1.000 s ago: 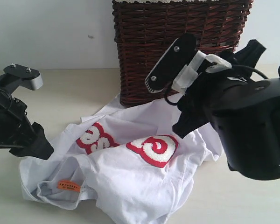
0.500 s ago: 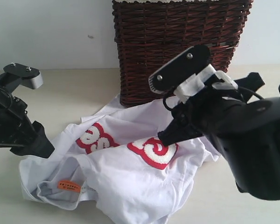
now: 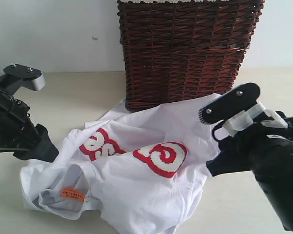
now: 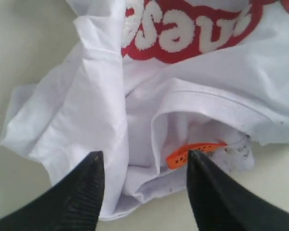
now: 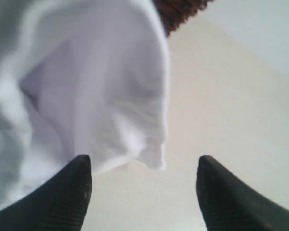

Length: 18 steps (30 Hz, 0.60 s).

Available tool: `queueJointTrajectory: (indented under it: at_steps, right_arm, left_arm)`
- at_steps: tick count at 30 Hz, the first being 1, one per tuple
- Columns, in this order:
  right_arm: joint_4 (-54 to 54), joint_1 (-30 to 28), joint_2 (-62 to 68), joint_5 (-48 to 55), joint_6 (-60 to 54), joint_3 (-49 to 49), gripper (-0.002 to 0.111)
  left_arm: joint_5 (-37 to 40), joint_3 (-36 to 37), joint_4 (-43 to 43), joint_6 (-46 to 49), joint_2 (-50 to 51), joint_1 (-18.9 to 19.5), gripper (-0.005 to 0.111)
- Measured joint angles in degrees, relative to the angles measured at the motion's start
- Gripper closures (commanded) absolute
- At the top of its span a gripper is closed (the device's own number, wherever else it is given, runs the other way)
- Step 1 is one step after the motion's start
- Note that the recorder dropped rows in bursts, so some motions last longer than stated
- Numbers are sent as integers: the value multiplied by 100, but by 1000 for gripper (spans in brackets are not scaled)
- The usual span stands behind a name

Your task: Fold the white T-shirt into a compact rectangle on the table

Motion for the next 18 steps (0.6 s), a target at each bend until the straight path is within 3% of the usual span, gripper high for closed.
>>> queueJointTrajectory:
  at_steps: [6, 13, 18]
  right_arm:
    - [11, -737, 0, 447, 217, 144, 47]
    - [19, -780, -112, 3627, -249, 151, 48]
    - [19, -780, -453, 4894, -451, 178, 48]
  left_arm:
    - [0, 0, -118, 0, 0, 0, 55]
    - [378, 0, 6, 0, 68, 0, 55]
    - [560, 0, 192, 292, 635, -170, 55]
